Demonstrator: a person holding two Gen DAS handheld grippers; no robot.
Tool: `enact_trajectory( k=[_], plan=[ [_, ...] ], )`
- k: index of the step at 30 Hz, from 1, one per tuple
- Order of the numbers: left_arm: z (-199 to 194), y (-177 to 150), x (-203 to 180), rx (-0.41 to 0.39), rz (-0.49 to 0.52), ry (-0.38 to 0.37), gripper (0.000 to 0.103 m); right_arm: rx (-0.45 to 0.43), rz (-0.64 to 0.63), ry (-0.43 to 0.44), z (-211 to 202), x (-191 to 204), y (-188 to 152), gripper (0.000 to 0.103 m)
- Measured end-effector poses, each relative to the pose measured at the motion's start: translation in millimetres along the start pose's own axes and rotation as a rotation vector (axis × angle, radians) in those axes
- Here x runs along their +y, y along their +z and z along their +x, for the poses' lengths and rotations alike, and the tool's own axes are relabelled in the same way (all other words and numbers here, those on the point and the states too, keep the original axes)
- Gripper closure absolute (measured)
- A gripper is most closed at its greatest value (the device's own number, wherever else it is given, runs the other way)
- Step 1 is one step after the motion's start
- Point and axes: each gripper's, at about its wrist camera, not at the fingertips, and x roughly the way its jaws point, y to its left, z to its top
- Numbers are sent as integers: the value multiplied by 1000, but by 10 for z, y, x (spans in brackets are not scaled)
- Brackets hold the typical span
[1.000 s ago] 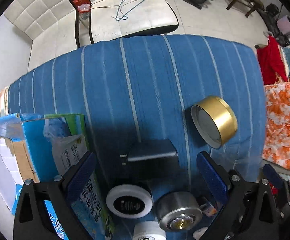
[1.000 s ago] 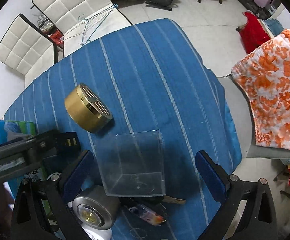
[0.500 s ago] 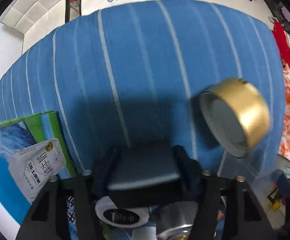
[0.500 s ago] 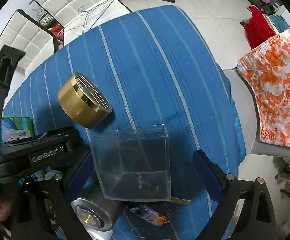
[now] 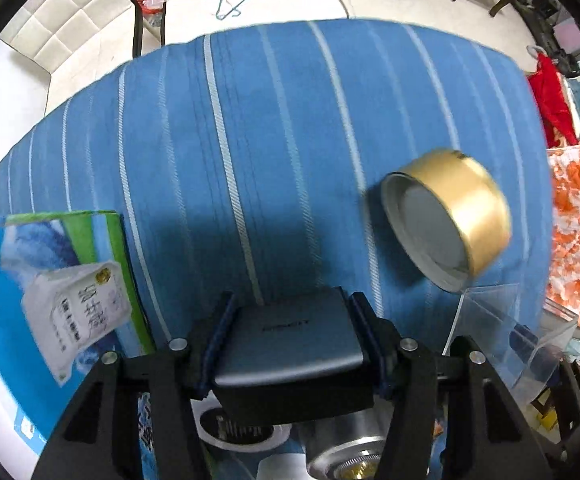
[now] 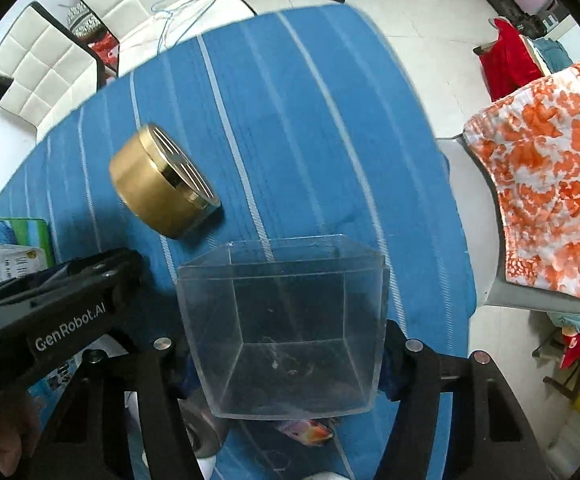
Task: Organize rigid objects
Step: 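Grasp the black charger with the left tool while the right tool grasps the clear plastic box, then carry the clear plastic box into the blue carton and release it with the right tool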
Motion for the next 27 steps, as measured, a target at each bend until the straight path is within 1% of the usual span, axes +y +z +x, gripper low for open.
enact_trajectory(
  k=[4,9,11,12,13,14,15,16,17,18,19,21,22,23,24,25,27],
  plan=[
    [-252,-158,51,-54,0,-34,50,-36,-3,14,-281,-58,-44,36],
    [-712,-448,202,-129,0,-92,52,-95,-22,41,-725,-47,-170,36],
    [-838,-564,270,-136,-7,-127,52,-116,-33,45,-862,1,-239,36],
    [-854,-609,306,-152,-9,-134,52,-127,-36,44,-921,39,-285,36],
    [-901,-615,320,-167,-11,-121,52,-137,-41,39,-969,80,-334,36],
    [-903,-632,393,-171,-14,-115,52,-142,-41,31,-985,102,-376,36],
    [-878,-678,485,-161,-21,-130,52,-144,-39,19,-1003,143,-409,36],
    [-903,-667,496,-152,-31,-149,52,-144,-32,12,-1021,168,-449,36],
    [-913,-694,572,-146,-43,-176,52,-142,-22,16,-1045,192,-495,36],
    [-954,-705,622,-150,-45,-193,52,-142,-12,24,-1078,219,-543,36],
    [-1041,-667,566,-155,-45,-201,52,-149,-8,27,-1125,257,-590,36],
    [-1156,-714,625,-173,-42,-218,53,-174,-8,29,-1240,348,-668,36],
    [-1258,-742,672,-192,-44,-233,70,-185,-9,33,-1298,391,-708,36],
    [-1351,-766,727,-211,-39,-240,101,-197,-9,39,-1378,444,-762,36],
    [-1437,-757,781,-225,-45,-277,103,-203,-8,45,-1417,476,-783,36],
    [-1572,-766,869,-235,-48,-312,103,-209,-12,56,-1482,536,-806,36],
    [-1784,-796,967,-286,-32,-322,103,-231,-24,73,-1627,680,-878,36]
  ],
)
